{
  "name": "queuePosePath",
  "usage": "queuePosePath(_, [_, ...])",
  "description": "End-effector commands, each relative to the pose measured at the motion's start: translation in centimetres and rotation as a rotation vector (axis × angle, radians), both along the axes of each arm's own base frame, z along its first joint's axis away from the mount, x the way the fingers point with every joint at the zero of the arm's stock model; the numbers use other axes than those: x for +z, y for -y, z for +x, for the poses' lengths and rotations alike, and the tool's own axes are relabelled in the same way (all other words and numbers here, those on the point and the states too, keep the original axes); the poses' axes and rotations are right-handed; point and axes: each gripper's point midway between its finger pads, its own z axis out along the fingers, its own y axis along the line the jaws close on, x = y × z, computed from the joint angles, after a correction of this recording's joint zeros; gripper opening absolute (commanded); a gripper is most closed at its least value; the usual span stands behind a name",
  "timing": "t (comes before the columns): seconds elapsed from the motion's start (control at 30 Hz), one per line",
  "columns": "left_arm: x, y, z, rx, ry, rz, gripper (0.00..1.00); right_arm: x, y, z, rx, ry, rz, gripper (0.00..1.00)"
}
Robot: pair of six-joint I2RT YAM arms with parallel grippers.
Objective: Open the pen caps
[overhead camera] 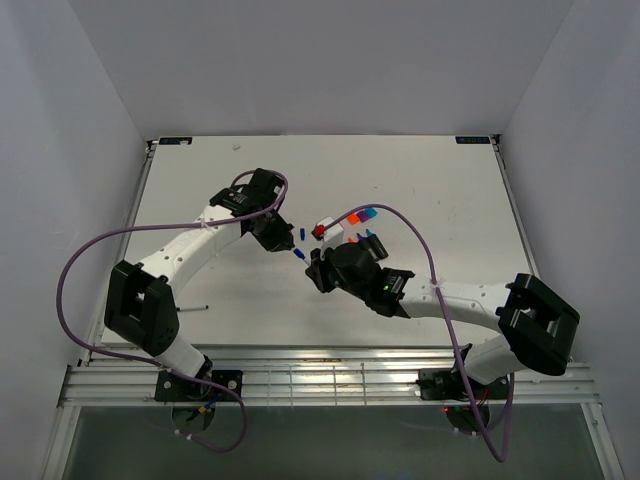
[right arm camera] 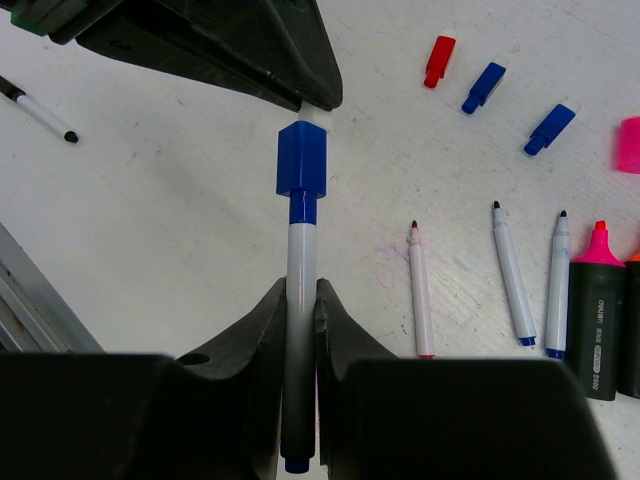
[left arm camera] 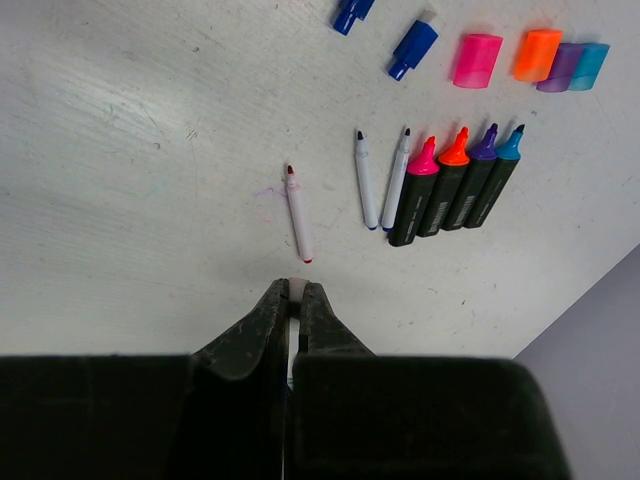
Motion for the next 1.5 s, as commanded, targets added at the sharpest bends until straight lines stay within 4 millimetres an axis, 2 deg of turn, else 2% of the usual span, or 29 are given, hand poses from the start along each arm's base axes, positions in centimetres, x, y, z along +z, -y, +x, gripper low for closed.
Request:
queuePosePath(0.0, [3.2, 0.0, 0.5, 0.030, 0.084, -0.042, 0.00, 1.7, -0.5, 0.2, -0.013, 0.026, 0.058, 0.08])
queuePosePath(1.03, [4.3, 1.1, -0.1, 0.000, 0.090, -0.120, 0.00, 1.7, -1.4, 0.6, -0.011, 0.029, 0.070, 0.08])
queuePosePath(1.47, [3.9, 0.4, 0.1, 0.023, 0.100, -0.087, 0.00, 2.8, -0.8, 0.5, -0.021, 0.047, 0.090, 0.08])
